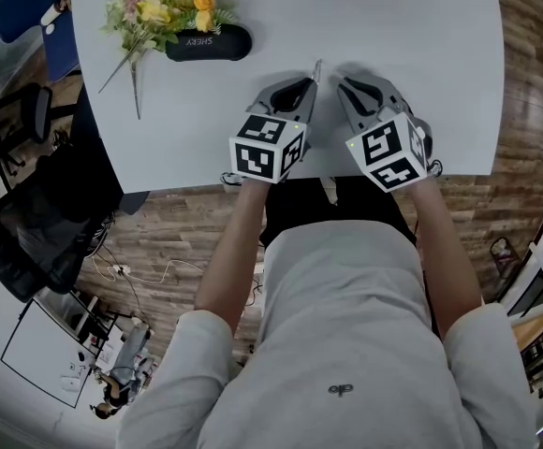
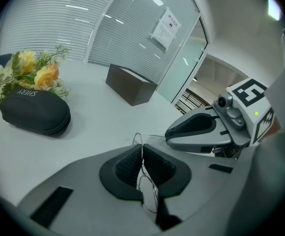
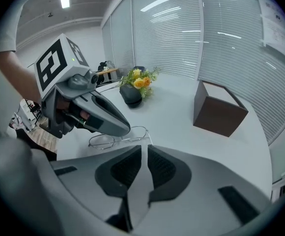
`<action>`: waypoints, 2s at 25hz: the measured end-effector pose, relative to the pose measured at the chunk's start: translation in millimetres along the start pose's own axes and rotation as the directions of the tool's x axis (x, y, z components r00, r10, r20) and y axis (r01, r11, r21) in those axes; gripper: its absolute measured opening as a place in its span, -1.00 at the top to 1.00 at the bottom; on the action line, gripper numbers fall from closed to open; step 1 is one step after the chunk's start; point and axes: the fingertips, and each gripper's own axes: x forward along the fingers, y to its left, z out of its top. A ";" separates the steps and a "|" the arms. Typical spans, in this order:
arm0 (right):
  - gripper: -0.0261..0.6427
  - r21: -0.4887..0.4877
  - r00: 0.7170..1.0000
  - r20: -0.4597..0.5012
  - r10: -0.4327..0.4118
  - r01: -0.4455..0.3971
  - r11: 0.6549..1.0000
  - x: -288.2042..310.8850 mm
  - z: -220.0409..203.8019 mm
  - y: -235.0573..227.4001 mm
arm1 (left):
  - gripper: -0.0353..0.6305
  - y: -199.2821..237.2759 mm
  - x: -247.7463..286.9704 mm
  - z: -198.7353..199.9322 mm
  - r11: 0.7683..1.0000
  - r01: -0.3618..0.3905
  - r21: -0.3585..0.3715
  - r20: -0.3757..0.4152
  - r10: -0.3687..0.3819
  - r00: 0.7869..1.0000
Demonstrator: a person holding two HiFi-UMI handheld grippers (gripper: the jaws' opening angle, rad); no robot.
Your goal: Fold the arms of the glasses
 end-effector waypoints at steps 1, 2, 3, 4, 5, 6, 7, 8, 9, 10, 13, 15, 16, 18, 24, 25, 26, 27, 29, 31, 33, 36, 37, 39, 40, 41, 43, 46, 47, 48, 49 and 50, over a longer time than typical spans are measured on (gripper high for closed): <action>0.78 0.005 1.000 -0.001 -0.006 0.006 1.000 -0.9 -1.4 -3.0 | 0.82 0.1 0.5 -0.4 1.000 -0.001 0.001 -0.003 0.001 1.000; 0.76 0.010 1.000 -0.002 -0.010 0.010 1.000 -1.5 -2.6 -5.7 | 0.82 0.3 0.9 -0.7 1.000 -0.003 0.003 -0.005 0.003 1.000; 0.75 0.015 1.000 -0.003 -0.014 0.014 1.000 -2.1 -3.8 -8.3 | 0.81 0.7 1.2 -0.9 1.000 -0.004 0.003 -0.007 0.004 1.000; 0.74 0.018 1.000 -0.004 -0.018 0.018 1.000 -2.7 -5.3 -11.0 | 0.81 0.9 1.6 -1.0 1.000 -0.006 0.004 -0.008 0.006 1.000; 0.73 0.021 1.000 -0.006 -0.023 0.023 1.000 -3.6 -7.1 -13.8 | 0.81 0.9 2.0 -1.1 1.000 -0.006 0.004 -0.010 0.006 1.000; 0.73 0.024 1.000 -0.009 -0.027 0.027 0.999 -4.6 -9.1 -16.5 | 0.82 0.7 2.3 -1.1 1.000 -0.007 0.004 -0.011 0.007 1.000; 0.72 0.027 0.999 -0.012 -0.031 0.031 0.999 -5.6 -11.1 -19.0 | 0.82 0.5 2.4 -1.1 1.000 -0.007 0.004 -0.012 0.007 1.000; 0.72 0.030 0.999 -0.015 -0.034 0.034 0.999 -6.4 -13.2 -21.3 | 0.82 0.5 2.3 -1.0 1.000 -0.008 0.004 -0.012 0.008 1.000; 0.72 0.032 0.999 -0.019 -0.036 0.037 0.999 -6.9 -15.7 -23.5 | 0.82 0.5 2.3 -0.9 1.000 -0.009 0.004 -0.012 0.009 1.000; 0.72 0.033 0.999 -0.025 -0.039 0.040 0.999 -7.3 -18.6 -25.5 | 0.82 0.7 2.2 -1.0 1.000 -0.009 0.004 -0.012 0.009 1.000; 0.72 0.034 0.998 -0.041 -0.040 0.041 0.999 -7.4 -26.2 -28.9 | 0.82 0.9 1.9 -1.1 1.000 -0.012 0.005 -0.013 0.012 1.000; 0.72 0.033 0.998 -0.050 -0.035 0.037 0.999 -7.0 -30.4 -29.5 | 0.82 0.6 1.8 -1.0 1.000 -0.014 0.005 -0.013 0.014 1.000; 0.72 0.032 0.998 -0.053 -0.031 0.033 0.999 -6.6 -32.1 -29.4 | 0.82 0.4 2.1 -0.9 1.000 -0.014 0.005 -0.013 0.014 1.000; 0.72 0.030 0.998 -0.059 -0.025 0.027 0.999 -5.6 -34.7 -28.9 | 0.82 0.4 2.8 -0.9 1.000 -0.014 0.005 -0.013 0.014 1.000; 0.77 0.044 0.998 -0.062 -0.025 0.028 0.999 -3.0 -39.4 -29.4 | 0.82 1.0 3.3 -1.1 1.000 -0.015 0.000 -0.012 0.015 1.000; 0.78 0.044 0.998 -0.061 -0.026 0.029 0.999 -3.5 -39.2 -29.6 | 0.82 1.0 3.1 -0.8 1.000 -0.015 -0.002 -0.011 0.015 1.000; 0.78 0.044 0.998 -0.060 -0.027 0.030 0.999 -4.1 -38.9 -29.8 | 0.82 1.1 2.8 -0.4 1.000 -0.014 -0.004 -0.010 0.014 1.000; 0.80 0.044 0.998 -0.059 -0.028 0.031 0.999 -4.6 -38.6 -29.9 | 0.82 1.2 2.6 -0.1 1.000 -0.014 -0.007 -0.009 0.014 1.000; 0.81 0.044 0.998 -0.058 -0.029 0.032 0.999 -5.5 -38.6 -30.4 | 0.82 1.3 2.7 0.1 1.000 -0.013 -0.014 -0.007 0.013 1.000; 0.81 0.044 0.998 -0.056 -0.030 0.032 0.999 -6.0 -38.6 -30.5 | 0.82 1.4 3.1 0.3 1.000 -0.014 -0.018 -0.006 0.014 1.000; 0.82 0.042 0.998 -0.054 -0.027 0.030 0.999 -7.0 -38.4 -29.1 | 0.82 1.3 3.5 0.7 1.000 -0.013 -0.027 -0.003 0.012 1.000; 0.83 0.038 0.999 -0.048 -0.018 0.019 0.999 -8.5 -36.8 -24.6 | 0.82 2.2 3.5 1.7 0.998 -0.006 -0.056 0.008 0.006 1.000; 0.83 0.037 0.999 -0.046 -0.014 0.016 0.999 -9.1 -36.3 -23.1 | 0.82 2.7 3.5 1.9 0.998 -0.003 -0.068 0.012 0.004 1.000; 0.84 0.040 0.999 -0.038 -0.006 0.008 0.999 -10.7 -35.0 -19.9 | 0.82 3.7 3.3 1.9 0.996 0.001 -0.091 0.019 0.000 1.000; 0.84 0.042 0.999 -0.034 -0.002 0.004 0.999 -11.7 -34.2 -18.3 | 0.82 4.2 3.1 1.6 0.995 0.003 -0.102 0.021 -0.001 1.000; 0.85 0.043 1.000 -0.030 0.002 0.000 0.999 -12.6 -33.4 -16.8 | 0.82 5.0 2.8 1.4 0.994 0.004 -0.113 0.023 -0.001 1.000; 0.85 0.040 1.000 -0.021 0.010 -0.009 0.999 -13.9 -31.1 -13.6 | 0.82 7.1 1.9 0.8 0.992 0.003 -0.130 0.027 0.000 1.000; 0.86 0.035 1.000 -0.007 0.025 -0.024 0.999 -15.5 -27.2 -9.1 | 0.82 9.2 0.7 0.4 0.989 0.006 -0.149 0.032 -0.001 0.999; 0.86 0.032 1.000 -0.004 0.029 -0.029 0.999 -15.7 -26.1 -7.3 | 0.83 9.5 0.6 0.6 0.988 0.008 -0.155 0.035 -0.003 0.999; 0.86 0.029 0.999 -0.002 0.034 -0.034 0.999 -15.8 -25.3 -5.4 | 0.83 9.5 0.7 0.9 0.987 0.009 -0.160 0.037 -0.003 0.999; 0.86 0.027 0.999 0.000 0.039 -0.039 0.999 -15.8 -24.5 -3.3 | 0.83 9.4 0.8 1.4 0.986 0.009 -0.164 0.040 -0.003 0.999; 0.86 0.025 0.999 0.002 0.044 -0.044 0.999 -15.8 -23.6 -1.0 | 0.83 9.3 0.9 2.0 0.986 0.010 -0.169 0.043 -0.003 0.999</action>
